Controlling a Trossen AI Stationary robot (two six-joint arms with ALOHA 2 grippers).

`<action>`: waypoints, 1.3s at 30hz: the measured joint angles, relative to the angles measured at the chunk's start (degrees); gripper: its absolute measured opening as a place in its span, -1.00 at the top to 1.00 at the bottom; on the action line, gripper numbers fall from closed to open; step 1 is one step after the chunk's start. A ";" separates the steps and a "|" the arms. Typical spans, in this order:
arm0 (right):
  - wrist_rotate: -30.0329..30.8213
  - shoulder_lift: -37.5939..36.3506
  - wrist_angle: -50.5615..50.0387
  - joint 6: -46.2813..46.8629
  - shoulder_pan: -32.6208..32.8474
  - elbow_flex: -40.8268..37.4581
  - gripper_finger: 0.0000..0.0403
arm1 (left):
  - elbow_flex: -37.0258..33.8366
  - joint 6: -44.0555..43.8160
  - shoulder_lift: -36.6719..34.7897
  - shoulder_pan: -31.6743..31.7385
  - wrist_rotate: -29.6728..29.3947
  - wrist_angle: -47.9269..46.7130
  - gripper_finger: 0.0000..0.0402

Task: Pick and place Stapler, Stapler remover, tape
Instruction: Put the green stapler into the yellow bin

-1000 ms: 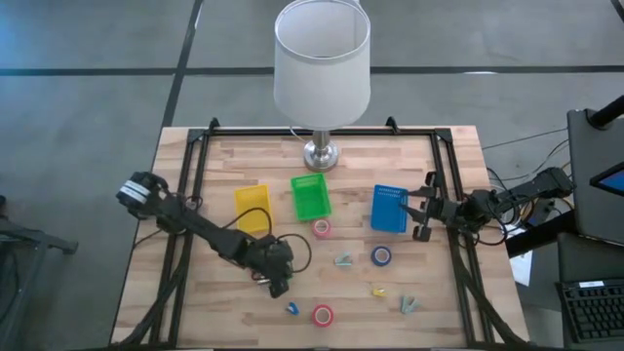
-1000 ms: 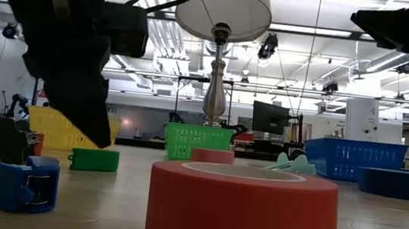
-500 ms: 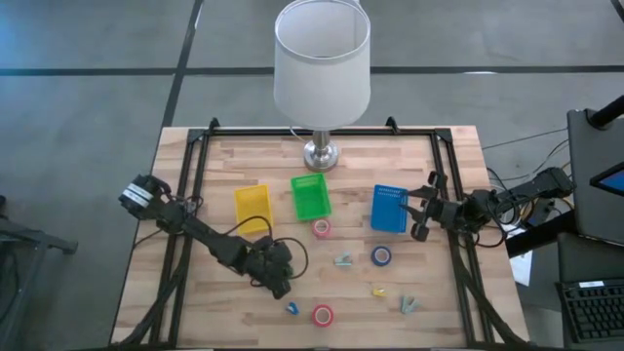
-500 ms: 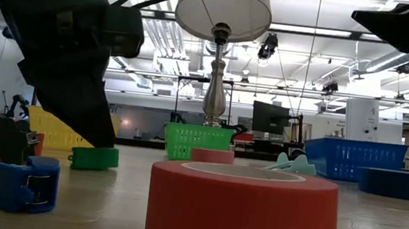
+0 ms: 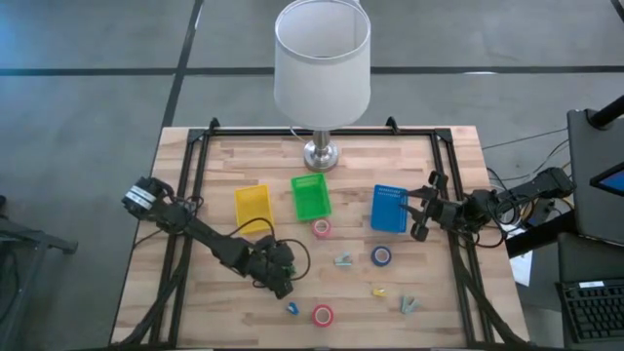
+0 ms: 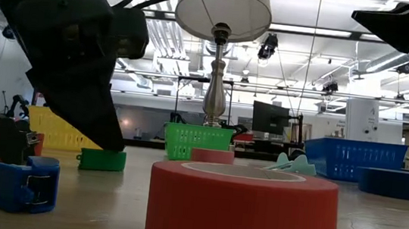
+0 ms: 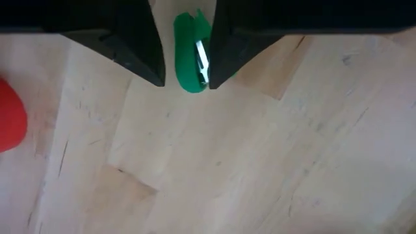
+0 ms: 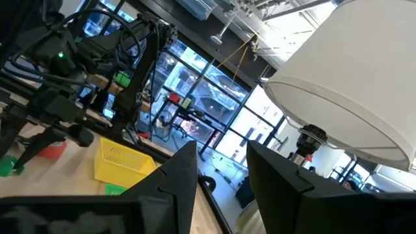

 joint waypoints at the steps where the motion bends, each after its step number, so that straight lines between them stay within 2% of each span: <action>1: 0.00 0.00 0.00 0.03 0.00 0.00 0.37 | -0.02 0.07 0.02 0.00 -0.02 -0.14 0.46; 6: 0.00 0.00 -0.13 1.49 -0.01 0.00 0.35 | -0.07 1.31 0.09 0.15 0.40 -0.23 0.65; 13: 0.00 0.00 -0.13 1.69 0.01 0.00 0.37 | 0.00 3.19 0.15 0.39 -0.48 -0.37 0.69; 20: 0.00 0.00 -0.15 1.70 0.00 0.00 0.39 | 2.27 6.00 0.36 0.50 -2.00 -1.16 0.83; 26: 0.00 0.00 -0.15 1.70 0.00 0.00 0.36 | 4.27 9.00 0.51 0.59 -1.55 -1.81 0.84; 34: 0.00 0.00 -0.17 1.70 0.01 0.00 0.38 | 4.61 7.25 0.47 0.62 -1.46 -2.54 0.92; 39: -0.02 0.00 -0.17 1.70 0.00 0.00 0.40 | 5.20 7.54 0.46 0.61 -1.33 -3.17 0.77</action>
